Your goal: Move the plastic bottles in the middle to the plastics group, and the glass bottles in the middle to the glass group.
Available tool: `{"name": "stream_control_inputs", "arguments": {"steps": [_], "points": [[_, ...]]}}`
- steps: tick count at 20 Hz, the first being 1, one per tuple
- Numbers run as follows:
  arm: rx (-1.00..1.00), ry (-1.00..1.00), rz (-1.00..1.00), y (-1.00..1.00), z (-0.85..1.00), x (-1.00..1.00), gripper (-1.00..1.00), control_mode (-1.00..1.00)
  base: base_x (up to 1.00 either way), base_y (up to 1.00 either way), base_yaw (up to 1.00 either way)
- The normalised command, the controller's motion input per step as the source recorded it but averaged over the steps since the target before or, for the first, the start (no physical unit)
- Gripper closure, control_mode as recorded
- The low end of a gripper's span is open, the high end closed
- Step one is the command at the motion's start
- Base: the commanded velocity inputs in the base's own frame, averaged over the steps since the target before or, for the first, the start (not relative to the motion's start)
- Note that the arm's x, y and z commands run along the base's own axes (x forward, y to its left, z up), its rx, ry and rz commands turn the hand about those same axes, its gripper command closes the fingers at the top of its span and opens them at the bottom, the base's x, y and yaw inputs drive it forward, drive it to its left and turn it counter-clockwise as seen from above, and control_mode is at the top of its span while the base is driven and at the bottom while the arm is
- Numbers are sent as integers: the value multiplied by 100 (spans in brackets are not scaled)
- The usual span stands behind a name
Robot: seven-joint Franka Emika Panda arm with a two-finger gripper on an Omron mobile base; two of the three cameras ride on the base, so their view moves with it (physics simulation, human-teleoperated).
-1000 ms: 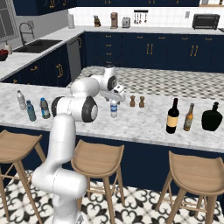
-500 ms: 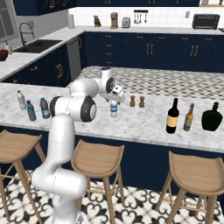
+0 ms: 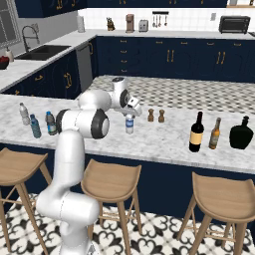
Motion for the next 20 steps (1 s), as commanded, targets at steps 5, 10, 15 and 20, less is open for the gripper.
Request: {"name": "stream_control_inputs", "arguments": {"steps": [5, 10, 15, 20], "points": [[-3, -10, 6, 0, -7, -15, 100, -100, 0, 0, 0], [13, -6, 22, 4, 44, -60, 100, -100, 0, 0, 0], [12, 12, 23, 39, 32, -72, 100, -100, 0, 0, 0], [3, 2, 14, 82, 9, -65, 100, -100, 0, 0, 0]]}}
